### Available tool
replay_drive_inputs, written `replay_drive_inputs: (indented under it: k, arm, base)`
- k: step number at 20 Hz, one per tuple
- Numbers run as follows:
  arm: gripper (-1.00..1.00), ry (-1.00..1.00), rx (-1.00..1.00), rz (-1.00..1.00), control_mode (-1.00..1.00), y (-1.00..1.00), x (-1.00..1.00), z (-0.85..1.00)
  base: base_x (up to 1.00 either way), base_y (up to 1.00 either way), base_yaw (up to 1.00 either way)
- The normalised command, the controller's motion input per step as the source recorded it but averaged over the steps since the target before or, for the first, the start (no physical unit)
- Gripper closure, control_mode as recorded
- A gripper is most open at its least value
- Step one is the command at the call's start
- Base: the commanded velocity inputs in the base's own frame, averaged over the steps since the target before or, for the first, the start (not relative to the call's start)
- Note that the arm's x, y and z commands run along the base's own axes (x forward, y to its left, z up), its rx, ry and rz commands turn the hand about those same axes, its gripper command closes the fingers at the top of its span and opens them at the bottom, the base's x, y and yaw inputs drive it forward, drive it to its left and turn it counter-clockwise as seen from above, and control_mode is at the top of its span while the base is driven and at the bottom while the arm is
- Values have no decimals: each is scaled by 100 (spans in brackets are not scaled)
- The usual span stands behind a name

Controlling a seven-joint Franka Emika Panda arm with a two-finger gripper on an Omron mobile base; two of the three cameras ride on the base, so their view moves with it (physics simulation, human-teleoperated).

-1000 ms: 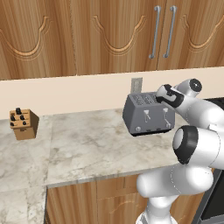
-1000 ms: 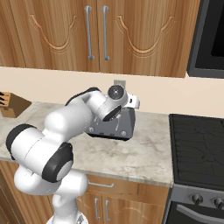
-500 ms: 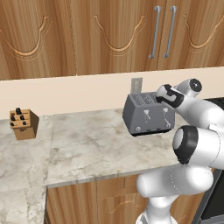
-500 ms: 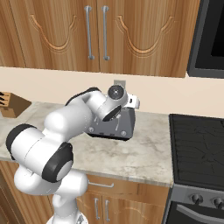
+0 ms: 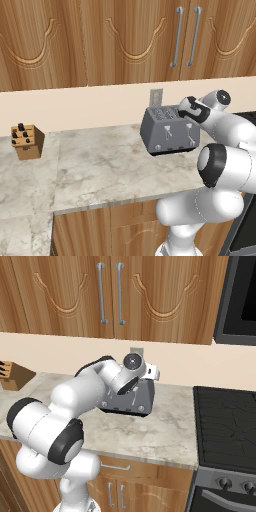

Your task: Start the toaster. Once the lever pops up, take the bread to the plate on the dining counter.

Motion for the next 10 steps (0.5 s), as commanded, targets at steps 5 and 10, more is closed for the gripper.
replay_drive_inputs:
  k: [5,10]
  arm:
    - [-100,0,0,0,-100,0,0,0]
    - [-100,0,0,0,-100,0,0,0]
  base:
    - [0,0,0]
    - [0,0,0]
